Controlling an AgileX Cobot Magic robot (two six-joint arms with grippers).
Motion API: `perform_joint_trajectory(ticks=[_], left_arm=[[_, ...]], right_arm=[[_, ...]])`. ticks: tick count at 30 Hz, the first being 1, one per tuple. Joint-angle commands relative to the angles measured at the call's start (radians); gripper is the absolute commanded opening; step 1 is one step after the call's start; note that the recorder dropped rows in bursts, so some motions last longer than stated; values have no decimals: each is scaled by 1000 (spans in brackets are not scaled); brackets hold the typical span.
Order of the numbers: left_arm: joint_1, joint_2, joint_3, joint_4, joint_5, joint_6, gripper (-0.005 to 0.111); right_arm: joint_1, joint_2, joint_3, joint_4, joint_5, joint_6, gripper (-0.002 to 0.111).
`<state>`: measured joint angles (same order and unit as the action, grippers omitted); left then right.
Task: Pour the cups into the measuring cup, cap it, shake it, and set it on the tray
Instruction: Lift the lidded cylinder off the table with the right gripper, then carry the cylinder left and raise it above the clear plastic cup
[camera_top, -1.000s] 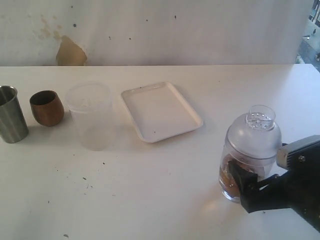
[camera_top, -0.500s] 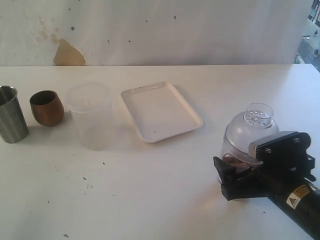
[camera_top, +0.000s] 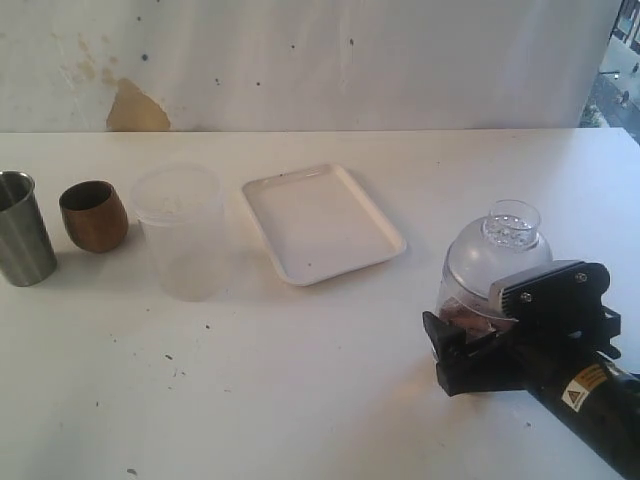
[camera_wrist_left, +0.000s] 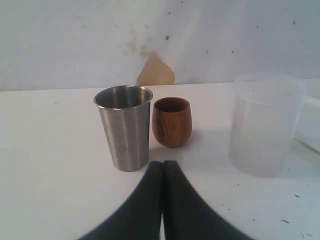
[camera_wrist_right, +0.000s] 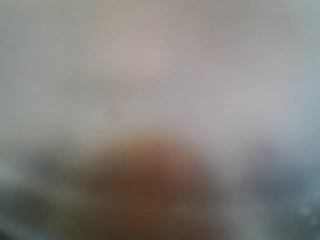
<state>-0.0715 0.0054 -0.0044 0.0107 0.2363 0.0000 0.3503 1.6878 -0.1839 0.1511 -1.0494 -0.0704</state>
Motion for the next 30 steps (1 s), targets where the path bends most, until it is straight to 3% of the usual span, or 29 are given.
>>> perform_joint_trajectory(ticks=[1,3,5,6,11,14,16,19,20,21,23,25,27,28,30], left_arm=[[0,-5,4,1,-3,0,0],[0,-5,4,1,-3,0,0],[0,-5,4,1,-3,0,0],[0,-5,4,1,-3,0,0],[0,-5,4,1,-3,0,0],[0,-5,4,1,-3,0,0],[0,-5,4,1,-3,0,0],[0,-5,4,1,-3,0,0],[0,-5,4,1,-3,0,0],[0,-5,4,1,-3,0,0],[0,-5,4,1,-3,0,0],[0,-5,4,1,-3,0,0],[0,-5,4,1,-3,0,0],[0,-5,4,1,-3,0,0],[0,-5,4,1,-3,0,0]], right_arm=[[-4,2,-4,43,-9,25,99],[-4,2,-4,46,-6,21,82],[-2,2,-4,31,-5,28,35],[-2,2,-4,31,1,33,0],[-2,2,-4,42,-17,62,2],[-2,0,-6,42,-153,113,2],[-2,-36,-44,-120,-162,173,0],[2,-92,-123,-321,35,116,0],[2,-122,-154,-231,127,104,0],[-11,-157,-192,5,196,-10,0],[-42,-173,-223,186,202,-92,0],[-56,-195,-259,84,327,-39,0],[0,-237,-304,-248,516,64,0],[31,-247,-314,-283,540,59,0],[41,-252,-320,4,467,-135,0]])
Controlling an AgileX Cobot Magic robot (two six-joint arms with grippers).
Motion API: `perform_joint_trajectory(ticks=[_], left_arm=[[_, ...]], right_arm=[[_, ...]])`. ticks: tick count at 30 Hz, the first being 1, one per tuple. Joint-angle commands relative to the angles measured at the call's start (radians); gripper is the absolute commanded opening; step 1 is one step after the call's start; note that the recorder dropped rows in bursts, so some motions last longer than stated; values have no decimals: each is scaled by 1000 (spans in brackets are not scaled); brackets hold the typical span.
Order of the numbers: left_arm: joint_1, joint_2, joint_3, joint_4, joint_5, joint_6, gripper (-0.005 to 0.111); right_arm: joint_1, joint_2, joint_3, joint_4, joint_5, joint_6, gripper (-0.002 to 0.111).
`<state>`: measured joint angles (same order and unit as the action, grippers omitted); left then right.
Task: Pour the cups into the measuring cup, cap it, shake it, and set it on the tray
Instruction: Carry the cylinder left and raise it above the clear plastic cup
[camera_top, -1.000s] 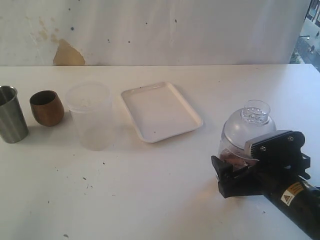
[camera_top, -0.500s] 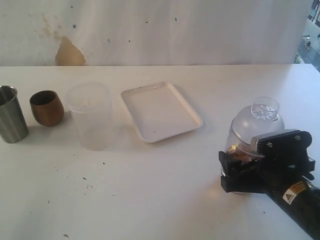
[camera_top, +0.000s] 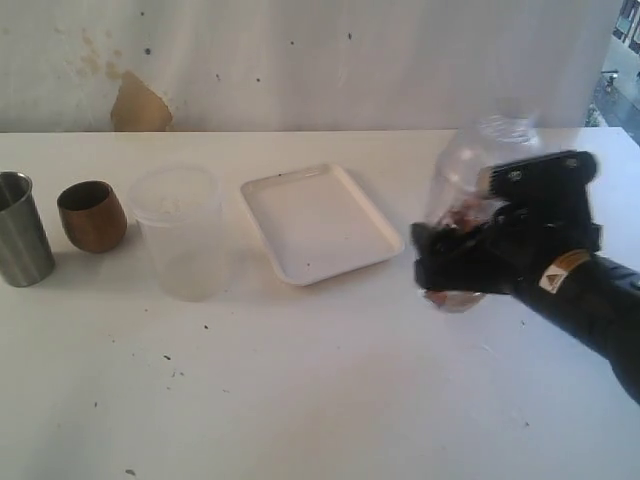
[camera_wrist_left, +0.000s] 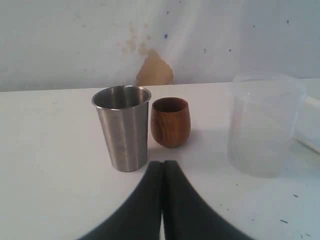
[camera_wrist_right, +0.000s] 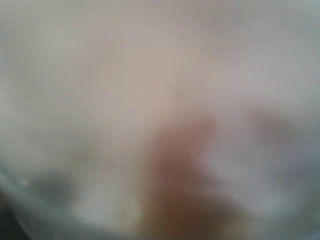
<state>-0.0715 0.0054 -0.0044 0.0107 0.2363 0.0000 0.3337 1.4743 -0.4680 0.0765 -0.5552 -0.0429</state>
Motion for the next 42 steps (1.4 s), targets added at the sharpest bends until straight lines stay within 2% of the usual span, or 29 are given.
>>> perform_joint_trajectory(ticks=[1,2,3,6,7,8,10,11,12,14,15,16,17,18,19,20,22,23,24,27,28,29,31,32,33,35,36,40,42], left_arm=[[0,-5,4,1,-3,0,0],[0,-5,4,1,-3,0,0],[0,-5,4,1,-3,0,0],[0,-5,4,1,-3,0,0],[0,-5,4,1,-3,0,0],[0,-5,4,1,-3,0,0],[0,-5,4,1,-3,0,0],[0,-5,4,1,-3,0,0],[0,-5,4,1,-3,0,0],[0,-5,4,1,-3,0,0],[0,-5,4,1,-3,0,0],[0,-5,4,1,-3,0,0],[0,-5,4,1,-3,0,0],[0,-5,4,1,-3,0,0],[0,-5,4,1,-3,0,0],[0,-5,4,1,-3,0,0],[0,-5,4,1,-3,0,0],[0,-5,4,1,-3,0,0],[0,-5,4,1,-3,0,0],[0,-5,4,1,-3,0,0],[0,-5,4,1,-3,0,0],[0,-5,4,1,-3,0,0],[0,-5,4,1,-3,0,0],[0,-5,4,1,-3,0,0],[0,-5,4,1,-3,0,0],[0,-5,4,1,-3,0,0],[0,-5,4,1,-3,0,0],[0,-5,4,1,-3,0,0],[0,-5,4,1,-3,0,0]], right_arm=[[38,-33,-43,249,-85,-229,0],[18,-26,-56,376,-121,-241,0],[2,-23,-71,364,-92,-214,0],[62,-60,-102,-64,86,-17,0],[93,-64,-102,-69,65,-26,0],[97,-64,-102,21,28,-125,0],[61,-42,-111,436,-90,-273,0],[39,-37,-124,479,-78,-264,0],[31,-37,-139,405,-6,-227,0],[74,-56,-160,54,151,-103,0],[112,-56,-160,-19,145,-62,0],[126,-51,-158,30,111,-122,0],[114,-40,-158,165,63,-210,0],[93,-27,-162,380,-4,-285,0],[76,-20,-167,488,-20,-291,0],[71,-19,-177,456,22,-279,0],[115,-35,-194,140,186,-191,0],[157,-38,-194,69,193,-168,0],[180,-40,-191,79,155,-197,0],[133,-5,-205,488,-52,-330,0],[119,5,-218,491,-37,-306,0],[115,11,-233,431,17,-268,0],[156,12,-265,174,174,-189,0],[187,13,-267,140,164,-212,0],[195,19,-267,185,122,-271,0],[181,43,-278,470,0,-389,0],[173,53,-291,527,-1,-423,0],[178,96,-383,486,187,-619,0],[178,131,-426,498,207,-689,0]])
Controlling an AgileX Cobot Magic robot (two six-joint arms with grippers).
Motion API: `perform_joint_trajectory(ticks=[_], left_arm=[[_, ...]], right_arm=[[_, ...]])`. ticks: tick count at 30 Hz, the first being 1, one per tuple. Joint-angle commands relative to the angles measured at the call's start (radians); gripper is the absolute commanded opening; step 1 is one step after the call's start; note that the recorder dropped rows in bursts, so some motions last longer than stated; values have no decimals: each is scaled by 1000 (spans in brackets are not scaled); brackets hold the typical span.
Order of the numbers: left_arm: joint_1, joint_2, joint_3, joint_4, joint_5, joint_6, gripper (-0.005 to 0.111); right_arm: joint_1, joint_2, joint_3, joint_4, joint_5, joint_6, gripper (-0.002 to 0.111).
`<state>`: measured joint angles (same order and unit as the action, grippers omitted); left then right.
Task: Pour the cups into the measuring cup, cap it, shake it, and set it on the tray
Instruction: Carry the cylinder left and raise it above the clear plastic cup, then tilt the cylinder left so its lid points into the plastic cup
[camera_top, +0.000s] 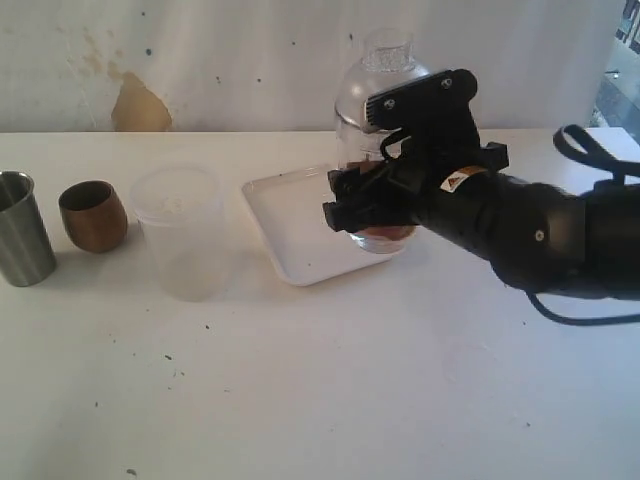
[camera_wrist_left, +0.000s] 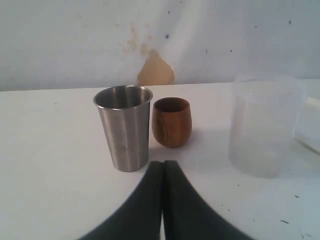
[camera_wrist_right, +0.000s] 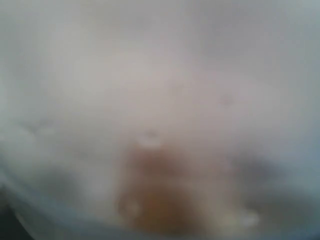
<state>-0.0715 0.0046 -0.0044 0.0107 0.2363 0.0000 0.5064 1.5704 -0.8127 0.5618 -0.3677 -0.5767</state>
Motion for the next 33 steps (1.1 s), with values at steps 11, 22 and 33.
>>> perform_joint_trajectory(ticks=[11,22,33], left_arm=[[0,-5,4,1,-3,0,0],[0,-5,4,1,-3,0,0],[0,-5,4,1,-3,0,0]], right_arm=[[5,199,-364,122,72,-431,0],[5,371,-550,643,-93,-1168,0],[5,415,-597,648,-111,-1442,0]])
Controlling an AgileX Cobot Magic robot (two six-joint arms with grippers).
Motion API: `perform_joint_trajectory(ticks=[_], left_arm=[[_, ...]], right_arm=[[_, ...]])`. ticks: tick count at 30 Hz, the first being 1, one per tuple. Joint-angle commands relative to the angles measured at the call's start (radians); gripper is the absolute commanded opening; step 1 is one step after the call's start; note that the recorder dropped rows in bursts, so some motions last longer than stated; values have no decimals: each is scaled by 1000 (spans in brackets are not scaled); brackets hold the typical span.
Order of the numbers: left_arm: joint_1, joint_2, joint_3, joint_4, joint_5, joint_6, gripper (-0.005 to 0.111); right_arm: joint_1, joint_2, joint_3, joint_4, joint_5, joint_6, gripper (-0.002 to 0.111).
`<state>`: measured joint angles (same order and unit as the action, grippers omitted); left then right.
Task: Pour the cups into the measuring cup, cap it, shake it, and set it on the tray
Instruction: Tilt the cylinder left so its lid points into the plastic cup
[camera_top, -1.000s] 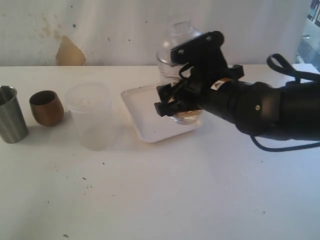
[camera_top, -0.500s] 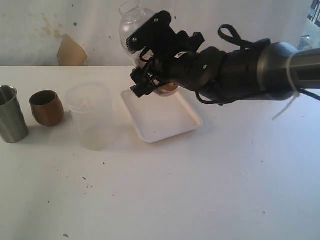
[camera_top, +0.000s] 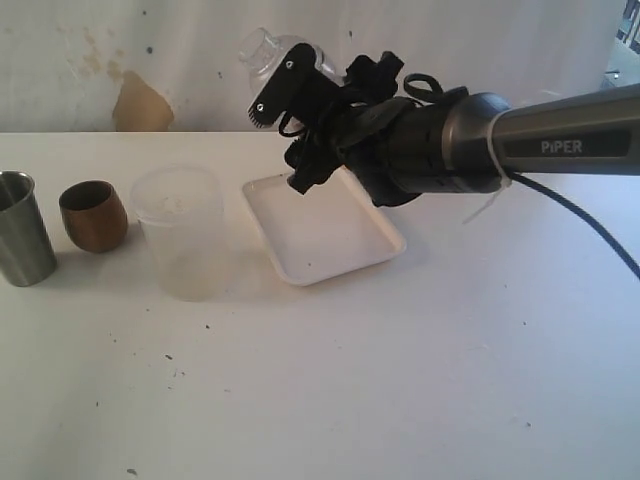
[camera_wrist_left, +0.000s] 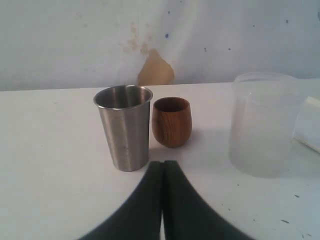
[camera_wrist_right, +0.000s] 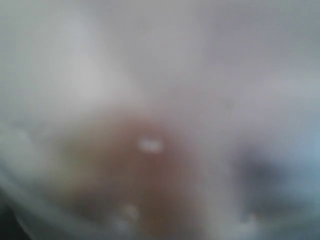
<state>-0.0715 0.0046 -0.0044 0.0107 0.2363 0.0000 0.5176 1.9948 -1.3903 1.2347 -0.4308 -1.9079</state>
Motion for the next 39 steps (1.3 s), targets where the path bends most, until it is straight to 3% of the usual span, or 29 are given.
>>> perform_joint_trajectory(ticks=[1,18,39], left_arm=[[0,-5,4,1,-3,0,0],[0,-5,4,1,-3,0,0],[0,-5,4,1,-3,0,0]], right_arm=[[-6,-9,-19,-24,-46,-111,0],[13,43,-33,-87,15,-111,0],[48,112,-56,-169,-114,-193,0]])
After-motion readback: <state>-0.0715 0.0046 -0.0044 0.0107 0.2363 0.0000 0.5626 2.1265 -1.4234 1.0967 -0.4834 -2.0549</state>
